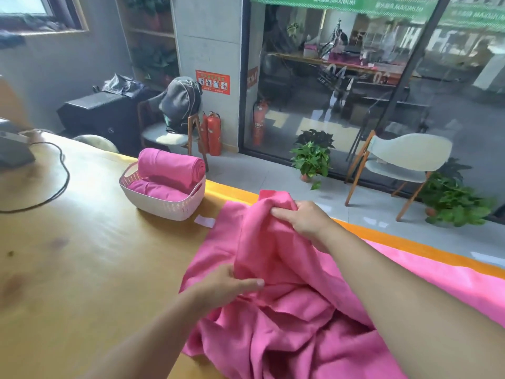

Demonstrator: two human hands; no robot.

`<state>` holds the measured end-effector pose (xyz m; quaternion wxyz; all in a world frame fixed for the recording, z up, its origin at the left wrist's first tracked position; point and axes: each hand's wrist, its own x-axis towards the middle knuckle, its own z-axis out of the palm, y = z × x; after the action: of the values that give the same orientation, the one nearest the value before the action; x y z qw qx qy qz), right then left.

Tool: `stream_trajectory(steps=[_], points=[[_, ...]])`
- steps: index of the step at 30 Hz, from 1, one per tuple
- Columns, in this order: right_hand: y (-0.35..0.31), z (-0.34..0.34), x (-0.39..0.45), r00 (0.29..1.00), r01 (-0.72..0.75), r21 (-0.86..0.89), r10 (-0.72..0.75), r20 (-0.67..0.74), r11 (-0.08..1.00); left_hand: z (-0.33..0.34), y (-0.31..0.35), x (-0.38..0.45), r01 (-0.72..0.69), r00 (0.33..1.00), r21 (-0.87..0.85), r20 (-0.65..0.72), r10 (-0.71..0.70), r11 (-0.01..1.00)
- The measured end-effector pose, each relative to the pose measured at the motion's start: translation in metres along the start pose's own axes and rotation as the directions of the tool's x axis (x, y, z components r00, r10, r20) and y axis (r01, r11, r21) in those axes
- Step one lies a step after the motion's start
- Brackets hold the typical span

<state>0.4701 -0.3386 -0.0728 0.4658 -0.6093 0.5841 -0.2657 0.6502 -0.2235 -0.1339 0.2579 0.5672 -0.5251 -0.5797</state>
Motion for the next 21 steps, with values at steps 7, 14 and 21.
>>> stream_trajectory(steps=[7, 14, 21], points=[[-0.003, 0.044, 0.053, 0.997, -0.010, -0.023, 0.012, 0.072, 1.000, -0.027, -0.009, -0.001, 0.021, 0.985, -0.509, -0.137, -0.105, 0.861], [0.014, 0.090, 0.108, 0.986, -0.113, 0.092, 0.100, 0.136, 0.989, -0.085, -0.033, -0.005, 0.148, 0.943, -0.441, -0.206, -0.260, 0.885], [0.037, 0.116, 0.143, 0.995, -0.099, -0.274, 0.094, -0.032, 0.957, -0.077, -0.053, 0.055, 0.190, 0.758, -0.151, -0.605, -0.242, 0.970]])
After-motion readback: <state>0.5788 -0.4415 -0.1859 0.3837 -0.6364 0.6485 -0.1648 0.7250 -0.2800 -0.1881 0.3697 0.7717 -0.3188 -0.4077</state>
